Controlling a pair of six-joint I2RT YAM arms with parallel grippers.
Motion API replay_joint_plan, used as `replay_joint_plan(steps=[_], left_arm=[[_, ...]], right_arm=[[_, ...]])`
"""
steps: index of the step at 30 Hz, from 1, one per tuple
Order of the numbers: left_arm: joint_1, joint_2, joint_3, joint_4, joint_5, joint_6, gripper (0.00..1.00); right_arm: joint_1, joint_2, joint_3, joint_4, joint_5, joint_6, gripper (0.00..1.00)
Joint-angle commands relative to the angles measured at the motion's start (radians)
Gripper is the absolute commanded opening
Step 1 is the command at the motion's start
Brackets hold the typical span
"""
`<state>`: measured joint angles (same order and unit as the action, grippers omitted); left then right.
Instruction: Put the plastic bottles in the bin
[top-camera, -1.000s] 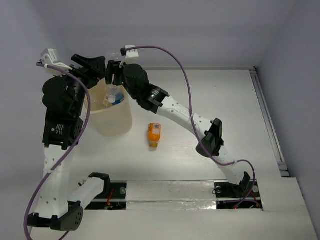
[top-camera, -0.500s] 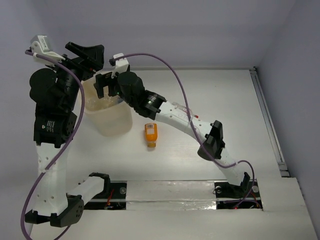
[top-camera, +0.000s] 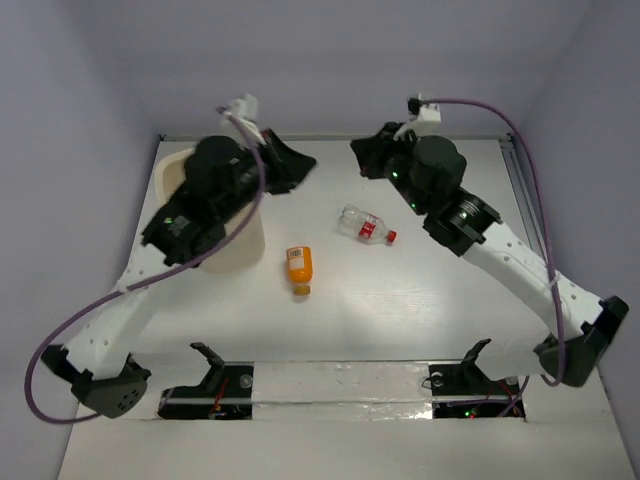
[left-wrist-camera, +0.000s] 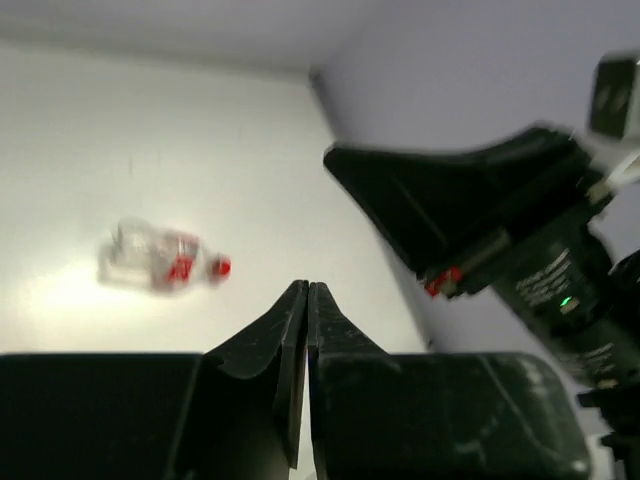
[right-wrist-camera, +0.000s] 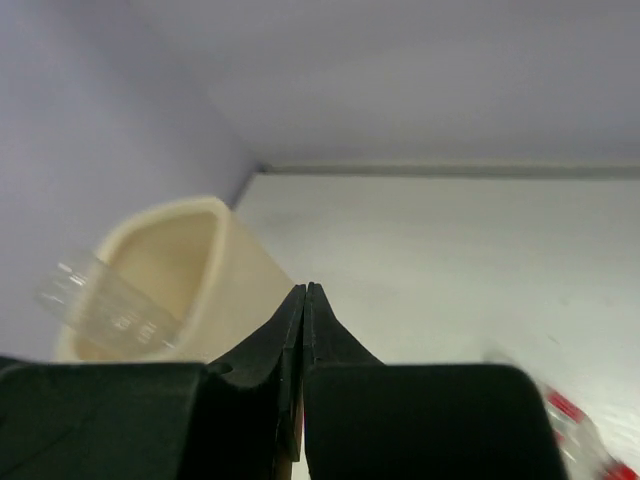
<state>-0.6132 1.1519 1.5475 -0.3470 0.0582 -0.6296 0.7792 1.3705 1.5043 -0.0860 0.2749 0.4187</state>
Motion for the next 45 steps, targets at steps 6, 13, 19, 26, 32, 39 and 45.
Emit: replay_joint_plan(steps=[6,13,19,26,32,39,45], left_arm=[[-0.279,-0.047,-0.358,-0.142,-0.403,-0.111,0.0],[-0.312,-0.061,-0.625,-0.124,-0.462,-0.24,0.48],[-0.312,0.038,-0.621,-0.103,-0.511,-0.242,0.8],[-0.29,0.208,-0.652,0.009,-0.439,-0.199,0.87],[-0.238,0.287,-0.589,0.056,-0.454,-0.128,0.89],[-0.22,0.433,-0.553,0.087,-0.465,-0.078,0.89],[-0.211,0.508,-0.558,0.143,-0.44,-0.053,0.78]], right_arm=[[-0.195,-0.215,-0.407,-0.132,-0.201,-0.032,0.0],[-0.297,-0.094,-0.41,-0.165,-0.416,-0.124,0.0],[-0.333,0.094,-0.267,-0.285,-0.444,-0.23,0.12],[-0.342,0.274,-0.113,-0.389,-0.509,-0.325,0.9],[-0.342,0.423,0.082,-0.53,-0.52,-0.397,0.97],[-0.342,0.527,0.14,-0.583,-0.51,-0.408,0.99],[-0.342,0.607,0.18,-0.589,-0.494,-0.408,0.99]])
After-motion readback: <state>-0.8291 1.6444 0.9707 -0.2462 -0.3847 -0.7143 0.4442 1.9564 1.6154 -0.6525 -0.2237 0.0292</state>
